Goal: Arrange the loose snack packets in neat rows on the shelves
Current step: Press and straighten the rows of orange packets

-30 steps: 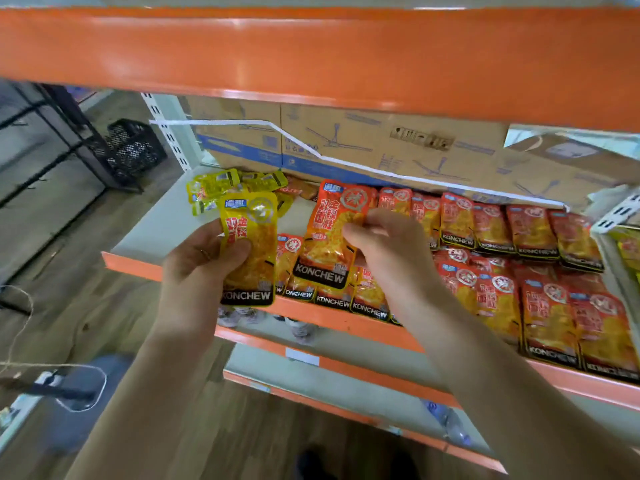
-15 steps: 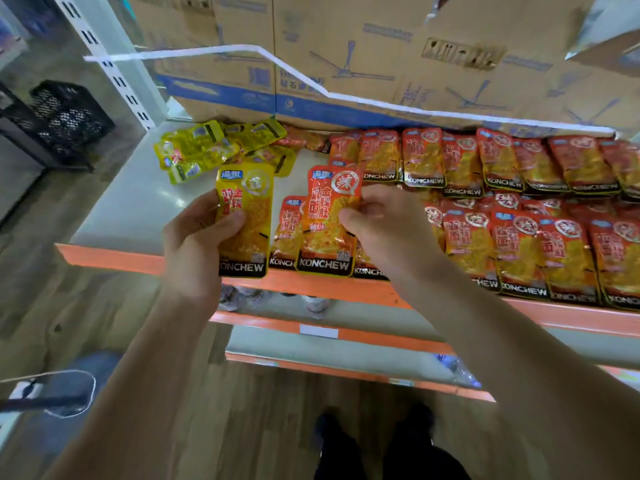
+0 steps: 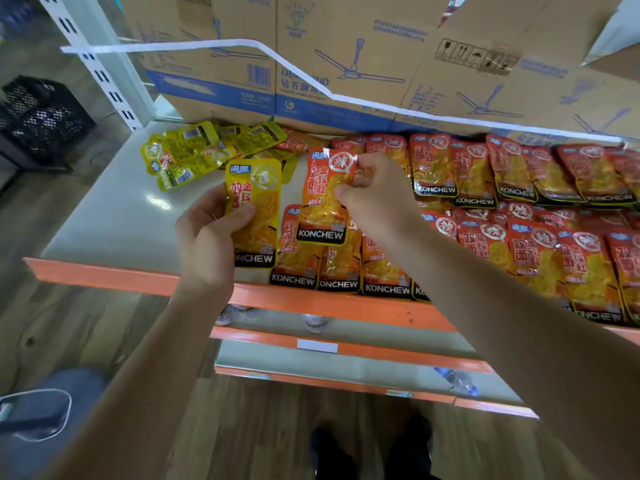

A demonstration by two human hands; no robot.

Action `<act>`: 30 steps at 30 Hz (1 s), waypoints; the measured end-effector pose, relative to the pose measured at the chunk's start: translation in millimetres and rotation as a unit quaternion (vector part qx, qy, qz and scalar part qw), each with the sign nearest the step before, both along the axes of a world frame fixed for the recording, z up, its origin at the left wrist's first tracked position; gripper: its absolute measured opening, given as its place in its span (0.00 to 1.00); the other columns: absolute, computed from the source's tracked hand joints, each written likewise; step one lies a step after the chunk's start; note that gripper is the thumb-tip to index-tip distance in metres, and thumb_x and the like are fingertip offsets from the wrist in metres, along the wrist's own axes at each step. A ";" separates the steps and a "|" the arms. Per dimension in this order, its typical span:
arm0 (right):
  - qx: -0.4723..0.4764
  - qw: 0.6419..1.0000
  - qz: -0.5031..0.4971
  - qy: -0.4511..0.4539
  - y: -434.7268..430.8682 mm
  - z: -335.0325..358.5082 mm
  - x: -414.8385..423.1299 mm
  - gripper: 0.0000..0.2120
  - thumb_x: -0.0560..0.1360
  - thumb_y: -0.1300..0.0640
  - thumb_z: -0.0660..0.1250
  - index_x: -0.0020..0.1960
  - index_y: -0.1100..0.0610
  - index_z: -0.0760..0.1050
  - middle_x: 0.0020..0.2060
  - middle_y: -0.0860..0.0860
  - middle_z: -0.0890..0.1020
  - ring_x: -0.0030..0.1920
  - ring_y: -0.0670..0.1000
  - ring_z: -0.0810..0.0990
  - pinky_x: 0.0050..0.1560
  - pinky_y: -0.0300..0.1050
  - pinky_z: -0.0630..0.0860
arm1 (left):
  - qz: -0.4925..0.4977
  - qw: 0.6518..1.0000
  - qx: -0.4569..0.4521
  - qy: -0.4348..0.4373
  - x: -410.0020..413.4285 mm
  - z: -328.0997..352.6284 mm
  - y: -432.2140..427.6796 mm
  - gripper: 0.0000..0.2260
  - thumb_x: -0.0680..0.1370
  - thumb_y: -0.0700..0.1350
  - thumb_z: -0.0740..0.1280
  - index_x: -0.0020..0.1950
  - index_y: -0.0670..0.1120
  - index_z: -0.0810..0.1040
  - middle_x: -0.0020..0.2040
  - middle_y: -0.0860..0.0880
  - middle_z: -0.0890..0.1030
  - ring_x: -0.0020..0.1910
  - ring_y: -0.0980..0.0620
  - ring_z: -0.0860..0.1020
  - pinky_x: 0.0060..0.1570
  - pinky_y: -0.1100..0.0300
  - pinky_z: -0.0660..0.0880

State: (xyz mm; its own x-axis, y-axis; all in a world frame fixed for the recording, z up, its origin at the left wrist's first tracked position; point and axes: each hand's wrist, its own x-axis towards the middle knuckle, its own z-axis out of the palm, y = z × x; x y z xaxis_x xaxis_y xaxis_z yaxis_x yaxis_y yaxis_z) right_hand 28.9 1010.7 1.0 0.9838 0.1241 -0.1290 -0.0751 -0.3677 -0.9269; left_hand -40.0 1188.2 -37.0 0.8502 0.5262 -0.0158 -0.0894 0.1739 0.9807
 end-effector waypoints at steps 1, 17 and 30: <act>-0.006 1.000 0.002 -0.006 3.5 -0.1 5.7 0.27 0.78 0.63 0.67 0.74 0.56 0.64 0.43 0.47 0.77 0.34 0.44 0.75 0.26 0.32 0.72 | -0.002 1.000 0.000 -0.006 2.1 -1.0 1.1 0.14 0.75 0.31 0.66 0.45 0.49 0.85 0.37 0.53 0.83 0.38 0.52 0.79 0.40 0.60 0.77; -0.318 0.934 0.076 -0.147 37.5 -34.3 25.1 0.31 0.73 0.63 0.69 0.74 0.50 0.66 0.70 0.57 0.65 0.71 0.61 0.58 0.70 0.57 0.61 | 0.030 0.998 -0.004 -0.052 -2.8 -16.3 2.8 0.12 0.69 0.35 0.67 0.49 0.45 0.82 0.38 0.52 0.83 0.40 0.50 0.78 0.42 0.58 0.76; -0.274 0.928 0.092 -0.235 -6.2 -17.7 -3.5 0.23 0.82 0.53 0.59 0.76 0.49 0.64 0.74 0.46 0.67 0.73 0.51 0.60 0.62 0.51 0.54 | 0.080 0.997 0.008 0.006 2.9 -3.5 -12.5 0.09 0.69 0.39 0.65 0.42 0.50 0.82 0.33 0.54 0.78 0.38 0.49 0.71 0.42 0.52 0.68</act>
